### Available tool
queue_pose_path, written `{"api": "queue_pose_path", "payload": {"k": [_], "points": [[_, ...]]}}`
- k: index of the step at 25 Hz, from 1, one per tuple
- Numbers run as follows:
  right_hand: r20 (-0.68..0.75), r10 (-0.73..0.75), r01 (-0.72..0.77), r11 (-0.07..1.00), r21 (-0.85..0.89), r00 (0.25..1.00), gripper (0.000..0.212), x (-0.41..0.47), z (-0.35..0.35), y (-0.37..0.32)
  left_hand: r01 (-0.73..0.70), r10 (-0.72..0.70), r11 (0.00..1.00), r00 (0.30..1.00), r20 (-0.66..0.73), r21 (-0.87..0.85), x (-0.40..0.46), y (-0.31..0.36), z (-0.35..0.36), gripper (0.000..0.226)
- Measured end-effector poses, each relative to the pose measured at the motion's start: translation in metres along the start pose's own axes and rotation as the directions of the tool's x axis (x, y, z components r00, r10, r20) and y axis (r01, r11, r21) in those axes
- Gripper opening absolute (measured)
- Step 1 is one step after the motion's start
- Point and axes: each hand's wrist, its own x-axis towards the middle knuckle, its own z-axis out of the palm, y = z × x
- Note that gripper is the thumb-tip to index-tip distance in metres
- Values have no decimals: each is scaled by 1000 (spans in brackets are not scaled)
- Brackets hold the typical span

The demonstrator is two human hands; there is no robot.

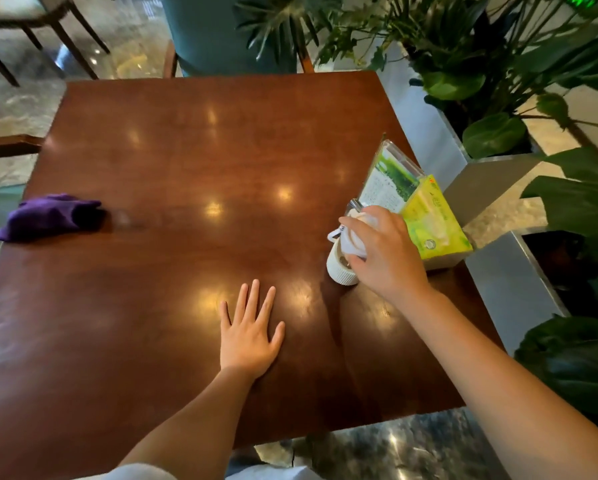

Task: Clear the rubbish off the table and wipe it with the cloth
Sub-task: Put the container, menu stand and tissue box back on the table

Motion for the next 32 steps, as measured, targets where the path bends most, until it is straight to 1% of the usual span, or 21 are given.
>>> {"api": "queue_pose_path", "payload": {"k": [5, 9, 13, 17, 21, 24, 27, 29, 32], "points": [[76, -201, 192, 974, 120, 977, 58, 46, 26, -53, -14, 14, 1000, 1000, 0, -8, 1, -2, 3, 66], [121, -370, 349, 923, 163, 921, 50, 85, 56, -97, -11, 10, 1000, 1000, -23, -24, 2, -4, 5, 65], [167, -470, 435, 876, 208, 867, 43, 120, 79, -133, -15, 14, 999, 1000, -20, -43, 2, -3, 3, 65], [204, -517, 470, 850, 238, 831, 44, 149, 96, -156, -16, 15, 999, 1000, -17, -41, 2, -2, 0, 65], [221, -545, 504, 836, 217, 809, 45, 163, 111, -174, -13, 13, 999, 1000, -14, -33, 2, -1, 0, 66], [209, -528, 493, 847, 199, 823, 49, 166, 113, -179, -19, 19, 999, 1000, -17, -35, 2, 0, -2, 66], [271, -464, 461, 884, 78, 844, 67, 160, 116, -175, -13, 12, 999, 1000, -15, -42, 1, -1, -3, 66], [273, -457, 450, 888, 92, 847, 74, 150, 120, -172, -11, 11, 998, 1000, -10, -54, 2, -1, -3, 65], [201, -506, 482, 862, 154, 839, 71, 145, 121, -169, -10, 9, 998, 1000, -13, -65, 2, -1, -1, 65]]}}
